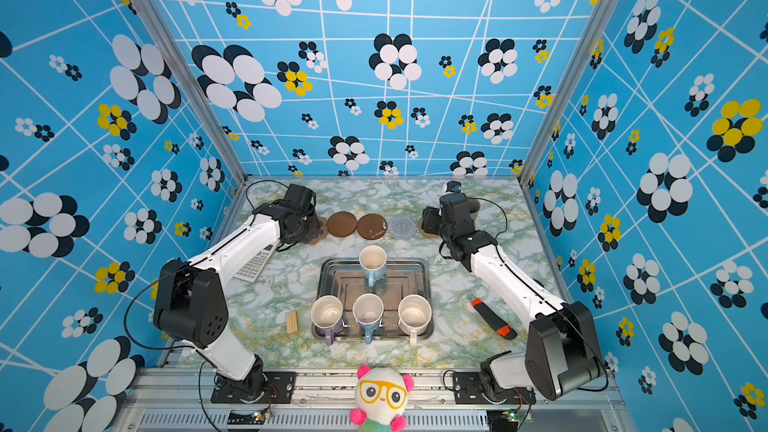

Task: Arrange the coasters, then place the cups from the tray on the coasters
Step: 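Lift the black mug and carry it toward the cork paw-print coaster with the left gripper, then lower the black mug onto the cork paw-print coaster with the left gripper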

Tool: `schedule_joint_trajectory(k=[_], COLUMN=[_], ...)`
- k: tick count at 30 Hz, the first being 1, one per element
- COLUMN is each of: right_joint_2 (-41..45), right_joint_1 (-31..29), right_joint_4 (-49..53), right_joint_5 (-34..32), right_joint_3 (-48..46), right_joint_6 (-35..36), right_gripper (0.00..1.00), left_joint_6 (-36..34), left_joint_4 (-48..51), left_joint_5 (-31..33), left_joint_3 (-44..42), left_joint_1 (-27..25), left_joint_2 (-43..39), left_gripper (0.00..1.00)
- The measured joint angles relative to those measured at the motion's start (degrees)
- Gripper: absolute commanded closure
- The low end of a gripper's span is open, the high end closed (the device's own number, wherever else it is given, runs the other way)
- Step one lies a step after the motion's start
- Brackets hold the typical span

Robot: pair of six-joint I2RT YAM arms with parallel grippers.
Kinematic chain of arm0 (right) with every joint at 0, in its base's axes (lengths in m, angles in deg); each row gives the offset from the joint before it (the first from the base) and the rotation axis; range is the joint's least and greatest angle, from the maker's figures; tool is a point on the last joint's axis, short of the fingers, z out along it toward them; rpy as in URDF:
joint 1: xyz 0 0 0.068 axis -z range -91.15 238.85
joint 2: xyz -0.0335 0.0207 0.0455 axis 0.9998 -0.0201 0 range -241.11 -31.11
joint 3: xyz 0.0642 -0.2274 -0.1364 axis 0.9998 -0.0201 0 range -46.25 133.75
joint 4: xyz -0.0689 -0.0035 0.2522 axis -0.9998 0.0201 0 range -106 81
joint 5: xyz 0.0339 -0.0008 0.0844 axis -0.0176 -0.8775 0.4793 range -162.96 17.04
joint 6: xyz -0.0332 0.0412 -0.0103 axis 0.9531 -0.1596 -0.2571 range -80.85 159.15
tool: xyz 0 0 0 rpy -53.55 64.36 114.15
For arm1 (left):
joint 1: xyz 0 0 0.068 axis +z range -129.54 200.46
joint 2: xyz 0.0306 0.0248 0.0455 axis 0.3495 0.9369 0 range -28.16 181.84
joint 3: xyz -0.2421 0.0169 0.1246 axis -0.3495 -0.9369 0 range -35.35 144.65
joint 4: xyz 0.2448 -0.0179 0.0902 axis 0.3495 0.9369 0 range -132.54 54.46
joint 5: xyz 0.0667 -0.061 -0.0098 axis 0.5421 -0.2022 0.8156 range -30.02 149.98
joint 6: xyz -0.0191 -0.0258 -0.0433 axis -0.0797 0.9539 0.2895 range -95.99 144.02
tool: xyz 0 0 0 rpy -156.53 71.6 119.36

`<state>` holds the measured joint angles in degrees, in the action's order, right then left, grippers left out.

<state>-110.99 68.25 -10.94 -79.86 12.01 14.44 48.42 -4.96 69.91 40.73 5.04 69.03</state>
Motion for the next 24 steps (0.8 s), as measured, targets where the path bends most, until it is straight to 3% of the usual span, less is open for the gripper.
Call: schedule_joint_trajectory(k=[13,24], right_joint_2=[0.2,0.2], right_joint_1=[1.4,1.9], right_joint_4=[-0.2,-0.2], right_joint_5=[1.3,1.5], right_joint_3=[-0.7,-0.7], right_joint_6=[0.0,0.0], right_gripper=[0.39,0.39], left_joint_6=[-1.5,-1.5], left_joint_4=[-1.3,-1.0], left_joint_5=[-2.3,-1.9], left_joint_3=[10.7,12.0], left_joint_1=[2.6,2.6], left_joint_2=[12.2,15.0], left_gripper=[1.00,1.00])
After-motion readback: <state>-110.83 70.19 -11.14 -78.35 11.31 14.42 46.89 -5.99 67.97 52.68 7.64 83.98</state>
